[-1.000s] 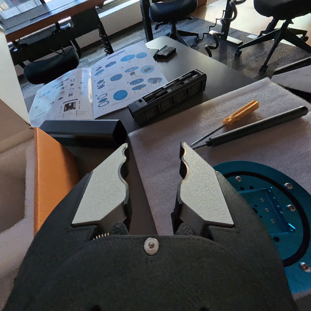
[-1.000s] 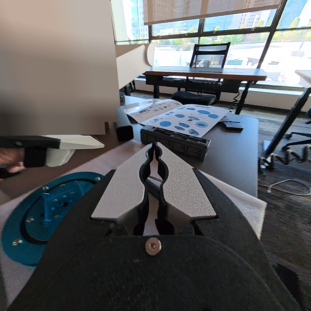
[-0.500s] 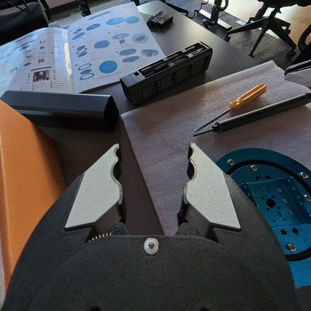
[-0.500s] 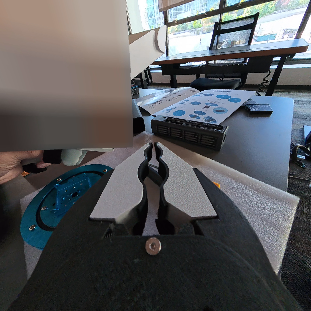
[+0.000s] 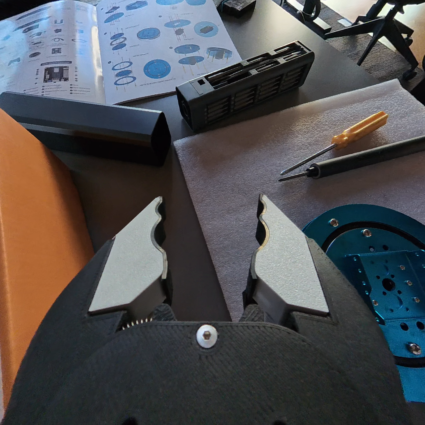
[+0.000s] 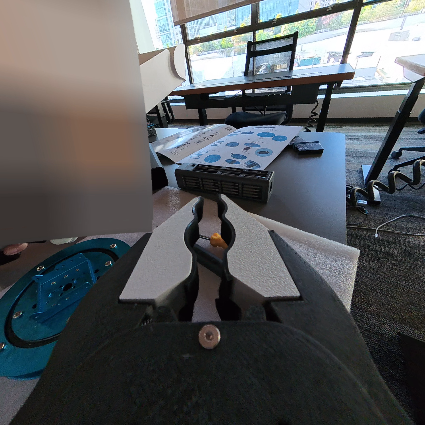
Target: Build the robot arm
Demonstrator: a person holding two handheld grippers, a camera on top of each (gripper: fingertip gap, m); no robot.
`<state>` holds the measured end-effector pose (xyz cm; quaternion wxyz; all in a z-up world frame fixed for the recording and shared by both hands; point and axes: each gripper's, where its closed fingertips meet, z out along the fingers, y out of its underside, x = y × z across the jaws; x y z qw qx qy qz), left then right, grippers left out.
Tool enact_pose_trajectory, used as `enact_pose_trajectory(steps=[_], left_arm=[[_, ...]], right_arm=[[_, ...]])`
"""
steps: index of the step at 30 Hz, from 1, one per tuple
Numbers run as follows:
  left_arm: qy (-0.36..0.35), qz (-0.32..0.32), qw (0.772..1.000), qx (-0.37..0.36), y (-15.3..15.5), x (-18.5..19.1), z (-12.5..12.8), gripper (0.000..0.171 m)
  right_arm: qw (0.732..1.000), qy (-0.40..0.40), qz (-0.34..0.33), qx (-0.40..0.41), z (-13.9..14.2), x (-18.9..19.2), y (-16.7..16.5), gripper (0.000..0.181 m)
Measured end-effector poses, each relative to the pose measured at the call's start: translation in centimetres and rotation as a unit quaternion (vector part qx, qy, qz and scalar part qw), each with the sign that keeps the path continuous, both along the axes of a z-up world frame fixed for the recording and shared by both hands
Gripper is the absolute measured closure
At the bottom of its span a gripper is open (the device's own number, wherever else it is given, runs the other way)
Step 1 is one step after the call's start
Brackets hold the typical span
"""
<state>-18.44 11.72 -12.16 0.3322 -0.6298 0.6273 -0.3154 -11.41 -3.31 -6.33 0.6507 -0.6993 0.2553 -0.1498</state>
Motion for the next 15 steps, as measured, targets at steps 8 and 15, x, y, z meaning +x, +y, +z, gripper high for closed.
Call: enact_pose_trajectory(steps=[8,15], left_arm=[[-0.001,-0.010,1.000,-0.004,-0.5,0.0,0.1,0.098],[-0.013,-0.029,0.999,0.005,-1.3,0.1,0.7,0.107]], right_arm=[[0.999,-0.002,0.021,0.025,0.7,-0.6,0.4,0.155],[0.998,-0.013,0.045,0.029,1.1,-1.5,1.0,0.154]])
